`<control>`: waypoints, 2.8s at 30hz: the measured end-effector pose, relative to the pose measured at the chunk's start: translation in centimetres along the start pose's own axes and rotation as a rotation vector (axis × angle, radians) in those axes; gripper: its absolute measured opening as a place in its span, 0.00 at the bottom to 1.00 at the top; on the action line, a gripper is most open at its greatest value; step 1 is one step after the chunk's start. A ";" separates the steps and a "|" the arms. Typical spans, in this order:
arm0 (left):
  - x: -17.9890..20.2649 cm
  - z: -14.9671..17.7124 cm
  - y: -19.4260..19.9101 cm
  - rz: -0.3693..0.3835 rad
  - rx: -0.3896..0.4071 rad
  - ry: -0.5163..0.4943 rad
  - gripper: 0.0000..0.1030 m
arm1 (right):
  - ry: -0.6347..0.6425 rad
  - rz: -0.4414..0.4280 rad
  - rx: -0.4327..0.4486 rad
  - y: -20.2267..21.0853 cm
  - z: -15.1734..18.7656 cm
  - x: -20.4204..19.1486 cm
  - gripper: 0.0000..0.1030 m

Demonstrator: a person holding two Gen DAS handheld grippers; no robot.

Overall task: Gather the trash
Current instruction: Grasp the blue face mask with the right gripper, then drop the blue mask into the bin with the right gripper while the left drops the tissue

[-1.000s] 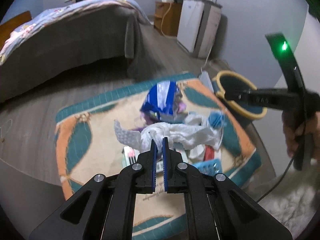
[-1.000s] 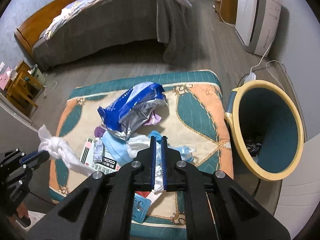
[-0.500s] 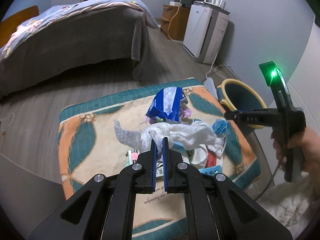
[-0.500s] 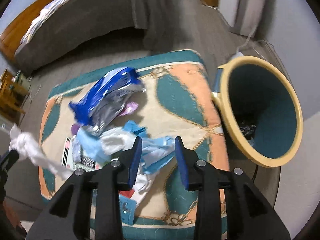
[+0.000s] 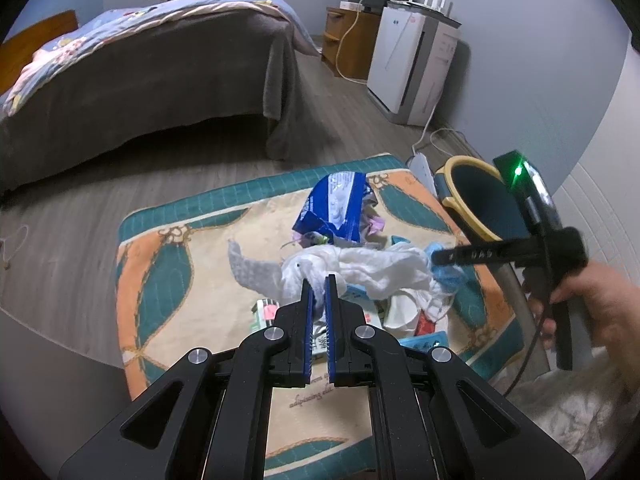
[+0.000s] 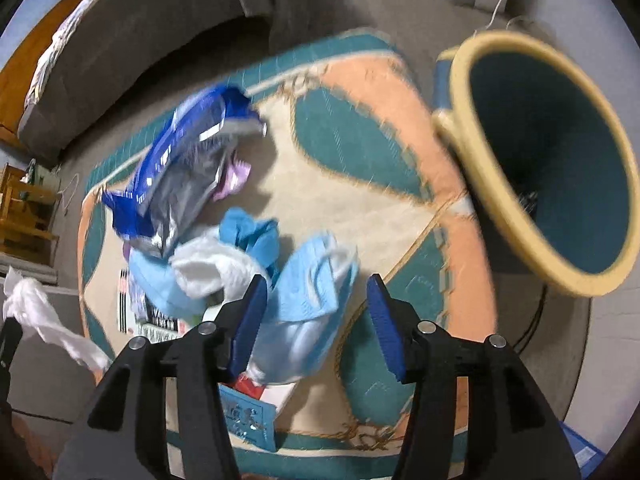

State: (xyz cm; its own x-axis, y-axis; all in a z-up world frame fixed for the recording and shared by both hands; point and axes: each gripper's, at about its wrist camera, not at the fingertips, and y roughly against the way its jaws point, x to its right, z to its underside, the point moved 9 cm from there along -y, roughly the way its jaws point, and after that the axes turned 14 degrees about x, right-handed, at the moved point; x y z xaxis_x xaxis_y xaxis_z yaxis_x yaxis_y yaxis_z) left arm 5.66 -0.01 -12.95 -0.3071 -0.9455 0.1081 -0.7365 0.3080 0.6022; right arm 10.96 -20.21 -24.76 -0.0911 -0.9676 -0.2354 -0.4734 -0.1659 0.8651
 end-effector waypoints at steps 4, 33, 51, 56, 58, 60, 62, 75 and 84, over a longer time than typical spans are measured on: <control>0.1 -0.2 0.0 -0.001 0.006 0.001 0.06 | 0.042 0.005 0.006 0.2 0.2 -0.6 0.12; 2.2 -4.5 -0.7 -0.012 0.083 -0.019 0.06 | 0.185 -0.071 0.482 16.3 -10.0 -3.4 0.10; 8.3 -9.0 -3.6 0.011 0.135 -0.094 0.06 | 0.212 0.054 0.522 17.5 -12.2 3.7 0.10; 10.9 -9.1 -5.5 0.034 0.116 -0.114 0.06 | 0.208 0.082 0.528 17.6 -12.4 5.8 0.10; 12.3 -8.9 -6.3 0.047 0.106 -0.127 0.06 | 0.205 0.094 0.528 17.6 -12.5 6.6 0.10; 13.7 -8.8 -7.2 0.062 0.098 -0.136 0.06 | 0.202 0.108 0.531 17.6 -12.6 7.4 0.10; 15.0 -8.8 -7.8 0.083 0.090 -0.140 0.06 | 0.198 0.116 0.532 17.6 -12.8 8.4 0.10; 22.6 -5.6 -13.9 0.171 0.002 -0.240 0.06 | -0.038 0.220 0.423 13.6 -12.9 20.7 0.10; 25.2 -2.5 -18.3 0.167 -0.057 -0.302 0.06 | -0.095 0.254 0.313 9.8 -11.1 22.4 0.10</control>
State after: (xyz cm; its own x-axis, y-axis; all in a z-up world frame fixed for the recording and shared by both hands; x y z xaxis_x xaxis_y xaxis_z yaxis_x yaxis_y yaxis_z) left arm 12.93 -29.73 -19.23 -0.5912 -0.8061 -0.0255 -0.6292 0.4411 0.6400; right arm 13.99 -45.60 -16.70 -0.3125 -0.9462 -0.0840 -0.6677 0.1559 0.7279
